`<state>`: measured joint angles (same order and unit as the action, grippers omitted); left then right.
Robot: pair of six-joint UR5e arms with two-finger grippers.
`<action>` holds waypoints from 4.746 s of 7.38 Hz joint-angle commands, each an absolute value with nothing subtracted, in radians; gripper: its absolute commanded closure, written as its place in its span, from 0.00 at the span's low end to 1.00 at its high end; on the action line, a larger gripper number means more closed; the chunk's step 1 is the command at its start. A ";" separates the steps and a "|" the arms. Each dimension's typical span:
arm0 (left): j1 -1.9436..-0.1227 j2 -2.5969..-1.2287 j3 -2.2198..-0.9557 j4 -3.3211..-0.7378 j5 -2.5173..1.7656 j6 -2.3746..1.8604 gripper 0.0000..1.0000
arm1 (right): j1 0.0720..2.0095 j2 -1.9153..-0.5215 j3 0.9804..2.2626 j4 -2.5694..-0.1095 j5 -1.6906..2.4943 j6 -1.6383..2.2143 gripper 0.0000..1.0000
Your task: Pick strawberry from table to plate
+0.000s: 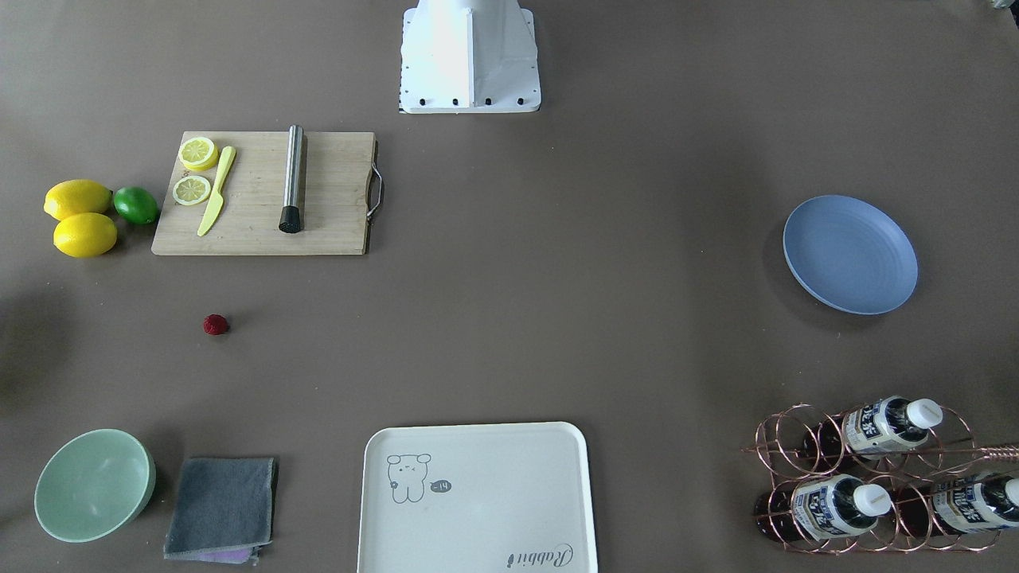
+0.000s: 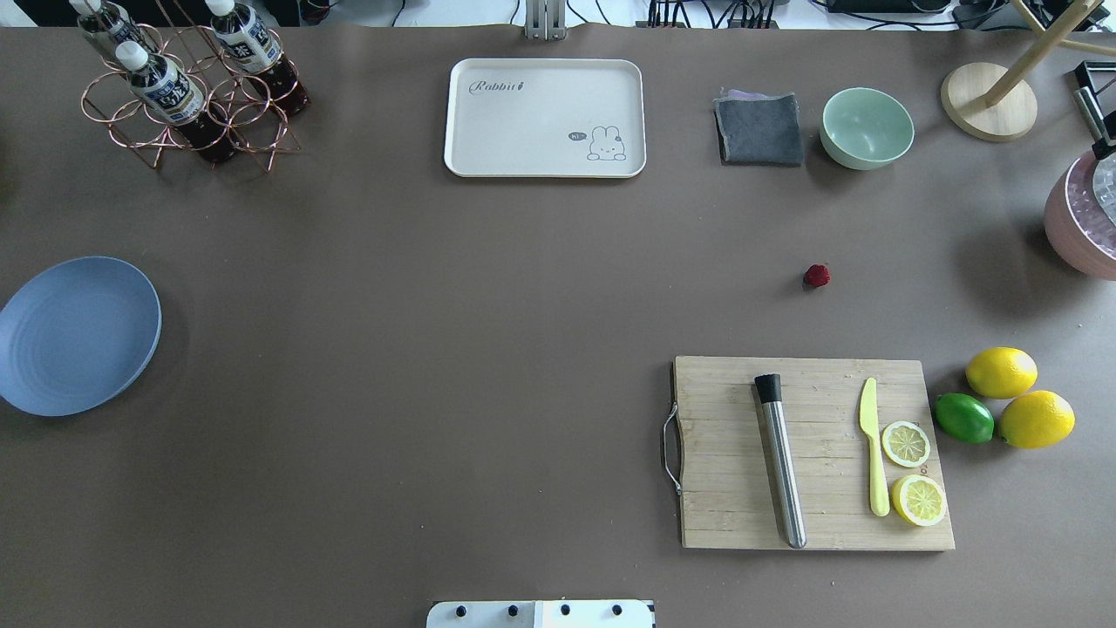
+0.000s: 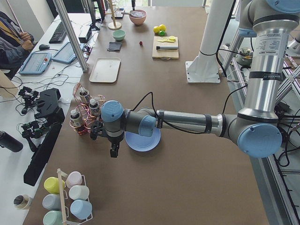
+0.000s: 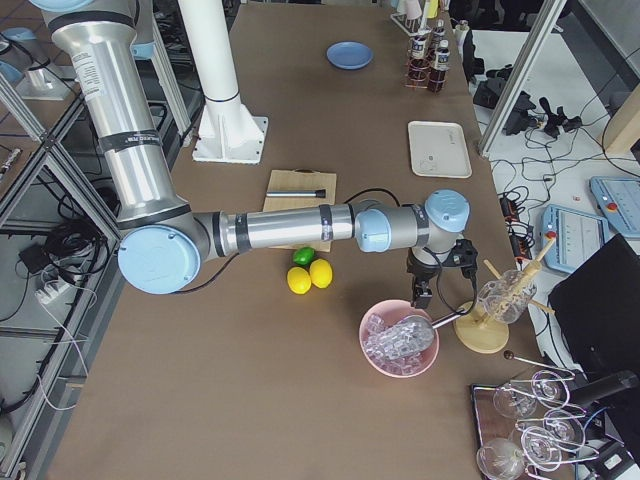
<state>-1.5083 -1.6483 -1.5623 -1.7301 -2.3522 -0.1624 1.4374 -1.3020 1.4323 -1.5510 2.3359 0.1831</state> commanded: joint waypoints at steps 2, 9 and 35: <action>-1.508 -1.619 -1.603 -1.740 -2.353 -0.166 0.02 | 1.434 -1.321 1.460 -1.548 2.399 0.184 0.00; -1.341 -1.562 -1.605 -1.880 -2.359 -0.340 0.03 | 1.353 -1.386 1.579 -1.429 2.425 0.235 0.00; -0.634 -2.149 -1.487 -2.131 -2.085 -1.376 1.00 | 1.206 -1.361 1.575 -1.348 2.399 0.345 0.02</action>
<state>-0.6472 -2.1363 -1.5015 -2.1440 -2.1023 -1.3770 1.2162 -1.3748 1.5771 -1.3478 2.4029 0.3449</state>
